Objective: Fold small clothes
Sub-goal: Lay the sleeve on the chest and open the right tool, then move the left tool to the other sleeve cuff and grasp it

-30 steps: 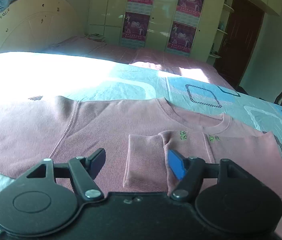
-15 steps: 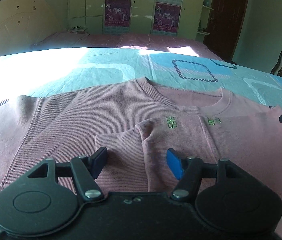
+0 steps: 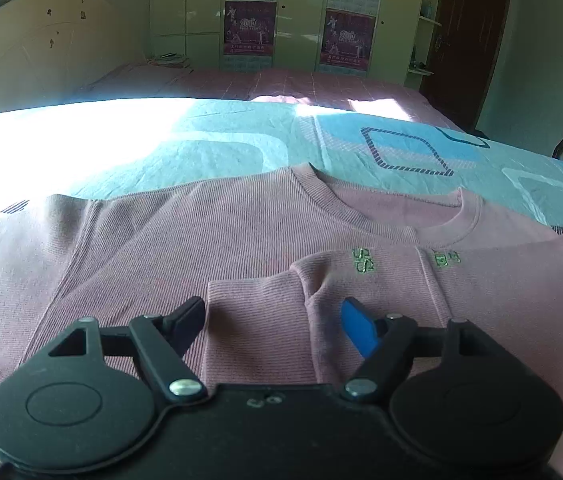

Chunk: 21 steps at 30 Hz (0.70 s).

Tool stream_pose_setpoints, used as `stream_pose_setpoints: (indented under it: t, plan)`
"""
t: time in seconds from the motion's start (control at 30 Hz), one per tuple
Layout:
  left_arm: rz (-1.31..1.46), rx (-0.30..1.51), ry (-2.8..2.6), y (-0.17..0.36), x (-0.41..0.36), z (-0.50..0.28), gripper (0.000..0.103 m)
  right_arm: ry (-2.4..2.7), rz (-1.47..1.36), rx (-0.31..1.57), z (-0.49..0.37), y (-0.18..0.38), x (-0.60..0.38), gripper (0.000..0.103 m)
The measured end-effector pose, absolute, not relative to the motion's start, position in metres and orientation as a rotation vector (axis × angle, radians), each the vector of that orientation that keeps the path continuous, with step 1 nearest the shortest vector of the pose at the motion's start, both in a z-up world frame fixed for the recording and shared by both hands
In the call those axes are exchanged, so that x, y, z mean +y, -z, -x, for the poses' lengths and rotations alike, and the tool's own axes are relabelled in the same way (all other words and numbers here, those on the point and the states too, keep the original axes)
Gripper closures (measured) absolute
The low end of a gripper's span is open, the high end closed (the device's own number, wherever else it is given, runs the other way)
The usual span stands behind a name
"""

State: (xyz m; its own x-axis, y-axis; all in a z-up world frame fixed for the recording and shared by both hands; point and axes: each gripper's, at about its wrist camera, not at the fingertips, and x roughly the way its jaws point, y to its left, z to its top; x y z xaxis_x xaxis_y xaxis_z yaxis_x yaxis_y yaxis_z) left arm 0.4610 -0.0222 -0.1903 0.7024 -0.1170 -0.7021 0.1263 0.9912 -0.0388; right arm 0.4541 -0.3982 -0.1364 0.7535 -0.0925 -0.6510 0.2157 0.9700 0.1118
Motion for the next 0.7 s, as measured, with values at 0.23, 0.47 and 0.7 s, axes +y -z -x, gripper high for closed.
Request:
stream_pose_setpoints:
  t: [0.23,0.47,0.7]
  plan:
    - [-0.052,0.823,0.125,0.199,-0.026,-0.467,0.021,0.118,-0.111,0.777,-0.448,0.159,-0.370,0.094]
    - [-0.065,0.845,0.088,0.179,-0.017,-0.455,0.024,0.016,-0.159,0.759,-0.426,0.134,-0.340,0.087]
    - [-0.102,0.791,0.037,0.151,0.008,-0.430,0.023,-0.085,-0.101,0.745,-0.405,0.132,-0.271,0.026]
